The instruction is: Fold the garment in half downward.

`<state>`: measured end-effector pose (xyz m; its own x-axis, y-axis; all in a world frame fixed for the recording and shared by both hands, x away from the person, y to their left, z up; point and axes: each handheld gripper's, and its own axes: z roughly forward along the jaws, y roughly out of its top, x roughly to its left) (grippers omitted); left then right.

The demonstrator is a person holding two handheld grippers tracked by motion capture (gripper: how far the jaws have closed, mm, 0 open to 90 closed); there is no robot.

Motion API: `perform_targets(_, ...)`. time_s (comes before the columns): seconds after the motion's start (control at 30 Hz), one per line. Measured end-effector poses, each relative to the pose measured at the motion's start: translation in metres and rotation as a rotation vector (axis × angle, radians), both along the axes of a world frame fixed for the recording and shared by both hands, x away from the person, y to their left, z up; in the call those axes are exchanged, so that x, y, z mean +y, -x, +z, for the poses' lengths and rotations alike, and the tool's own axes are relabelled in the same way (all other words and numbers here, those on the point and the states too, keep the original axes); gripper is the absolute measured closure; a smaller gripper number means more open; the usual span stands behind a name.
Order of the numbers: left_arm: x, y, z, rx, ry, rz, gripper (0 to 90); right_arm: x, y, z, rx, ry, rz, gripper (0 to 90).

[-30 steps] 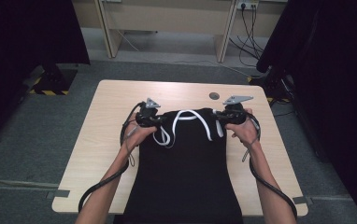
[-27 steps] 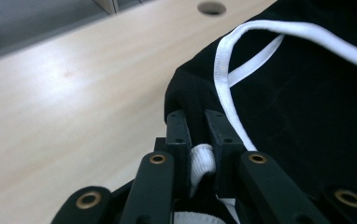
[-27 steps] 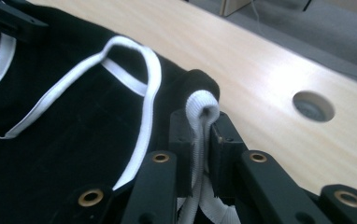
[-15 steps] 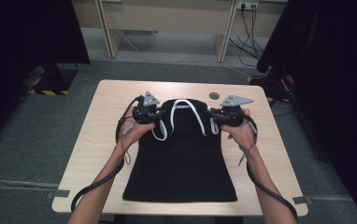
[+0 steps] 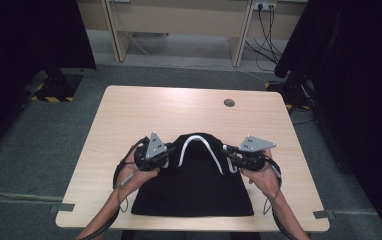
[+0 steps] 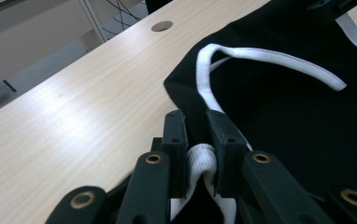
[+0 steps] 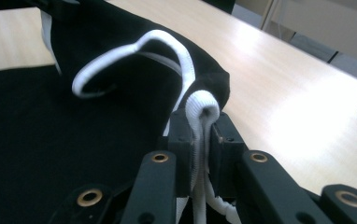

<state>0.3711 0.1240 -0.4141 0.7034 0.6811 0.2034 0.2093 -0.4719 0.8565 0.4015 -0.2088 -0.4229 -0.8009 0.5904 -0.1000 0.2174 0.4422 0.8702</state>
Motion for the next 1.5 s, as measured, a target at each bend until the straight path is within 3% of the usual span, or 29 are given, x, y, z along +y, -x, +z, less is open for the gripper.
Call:
perform_targets(0.2,0.005,0.025,-0.011,0.008,0.0,-0.026,77.5,-0.008,0.023,-0.012,0.032,0.002,0.025,81.0)
perform_targets(0.33,0.01,0.038,-0.021,0.065,0.035,-0.038,77.4,-0.015,0.035,-0.014,0.063,0.003,0.016,81.1)
perform_targets(0.6,0.018,0.06,-0.046,0.149,0.028,-0.048,76.3,-0.024,0.066,-0.022,0.079,0.006,0.039,81.0)
perform_targets(0.8,0.024,0.07,-0.066,0.227,0.0,-0.049,75.3,-0.027,0.081,-0.044,0.131,0.081,0.045,80.9)
perform_targets(0.97,0.023,0.068,-0.067,0.247,-0.001,-0.043,73.3,-0.029,0.076,-0.051,0.16,0.093,0.029,81.1)
perform_targets(1.1,0.019,0.06,-0.067,0.249,-0.001,-0.027,73.3,-0.03,0.065,-0.052,0.159,0.107,0.012,81.3)
perform_targets(1.3,0.013,0.038,-0.066,0.249,0.008,0.0,73.4,-0.031,0.03,-0.048,0.165,0.129,-0.027,80.6)
perform_targets(1.5,0.012,0.032,-0.063,0.235,0.022,0.016,66.5,-0.031,0.014,-0.032,0.196,0.115,-0.04,62.0)
